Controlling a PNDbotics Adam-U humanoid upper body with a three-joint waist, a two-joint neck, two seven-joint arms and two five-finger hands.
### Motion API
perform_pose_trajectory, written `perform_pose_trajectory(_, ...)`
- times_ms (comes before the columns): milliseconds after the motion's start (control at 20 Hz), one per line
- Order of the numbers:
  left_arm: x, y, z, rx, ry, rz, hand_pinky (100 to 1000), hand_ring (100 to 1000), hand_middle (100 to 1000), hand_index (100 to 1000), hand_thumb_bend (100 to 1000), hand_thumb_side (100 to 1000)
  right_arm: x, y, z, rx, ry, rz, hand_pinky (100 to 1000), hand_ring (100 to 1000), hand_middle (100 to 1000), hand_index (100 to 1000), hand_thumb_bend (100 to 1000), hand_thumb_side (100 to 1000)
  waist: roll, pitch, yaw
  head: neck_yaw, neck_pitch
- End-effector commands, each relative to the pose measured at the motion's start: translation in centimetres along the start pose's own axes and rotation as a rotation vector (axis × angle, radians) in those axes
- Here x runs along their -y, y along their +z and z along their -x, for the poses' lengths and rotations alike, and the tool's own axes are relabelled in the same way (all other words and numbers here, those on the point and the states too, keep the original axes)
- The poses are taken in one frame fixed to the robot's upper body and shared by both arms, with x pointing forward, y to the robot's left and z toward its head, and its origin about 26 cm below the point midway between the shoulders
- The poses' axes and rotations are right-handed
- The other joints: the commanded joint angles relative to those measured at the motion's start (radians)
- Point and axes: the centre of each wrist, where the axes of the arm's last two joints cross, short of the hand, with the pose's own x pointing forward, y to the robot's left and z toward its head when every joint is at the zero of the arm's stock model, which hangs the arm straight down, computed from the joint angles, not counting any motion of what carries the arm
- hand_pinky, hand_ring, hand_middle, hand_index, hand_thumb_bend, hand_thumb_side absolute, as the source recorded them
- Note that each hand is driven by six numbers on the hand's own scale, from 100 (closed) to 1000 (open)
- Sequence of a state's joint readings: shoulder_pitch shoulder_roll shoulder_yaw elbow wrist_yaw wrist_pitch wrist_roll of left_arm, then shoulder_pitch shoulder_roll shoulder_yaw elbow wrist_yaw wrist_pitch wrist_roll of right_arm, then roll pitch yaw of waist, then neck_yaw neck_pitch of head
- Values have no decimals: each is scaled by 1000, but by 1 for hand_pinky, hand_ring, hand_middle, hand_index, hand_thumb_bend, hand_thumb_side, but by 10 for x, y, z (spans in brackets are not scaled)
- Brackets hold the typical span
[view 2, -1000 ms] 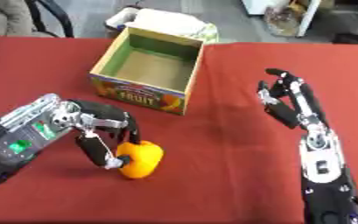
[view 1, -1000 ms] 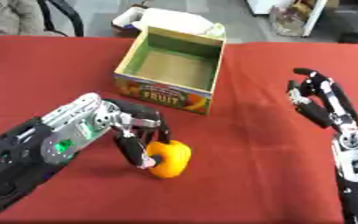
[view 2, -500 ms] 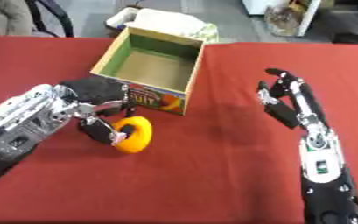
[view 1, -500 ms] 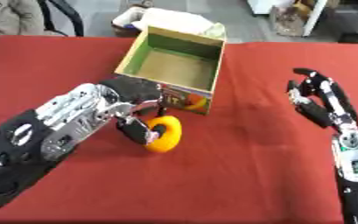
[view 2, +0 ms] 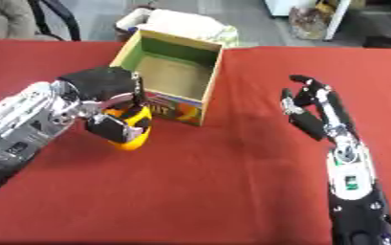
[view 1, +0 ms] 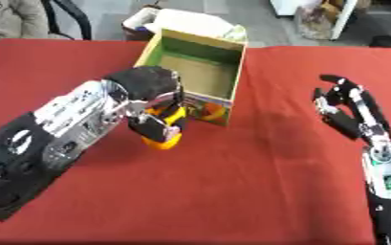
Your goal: Pick up objects on the table and place them in the box.
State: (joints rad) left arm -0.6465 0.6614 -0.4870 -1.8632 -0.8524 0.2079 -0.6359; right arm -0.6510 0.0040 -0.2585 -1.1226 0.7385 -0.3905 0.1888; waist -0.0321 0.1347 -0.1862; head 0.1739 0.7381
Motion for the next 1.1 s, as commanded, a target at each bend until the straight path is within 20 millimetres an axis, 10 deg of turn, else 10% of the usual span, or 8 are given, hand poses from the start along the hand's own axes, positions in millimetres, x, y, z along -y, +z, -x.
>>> perform_pose_trajectory(50,-25,9,8,-47,-47,-83,332,213,162,251,100,247,11,-5,-3,17,28,12,594,591,397,876,100,660,2,-18,0,-2,1)
perform_pose_trajectory(600,-61,-5,25,-144,-104,-250,322,206,156,247,100,244,11,-5,-3,16,25,10,594,591,398,876,100,661,-1,-18,0,-6,-6)
perform_pose_trajectory(1100,-69,-61,43,-253,-126,-376,309,196,148,242,100,252,8,-9,-9,35,16,10,594,591,397,876,100,665,-5,-5,-17,1,-27)
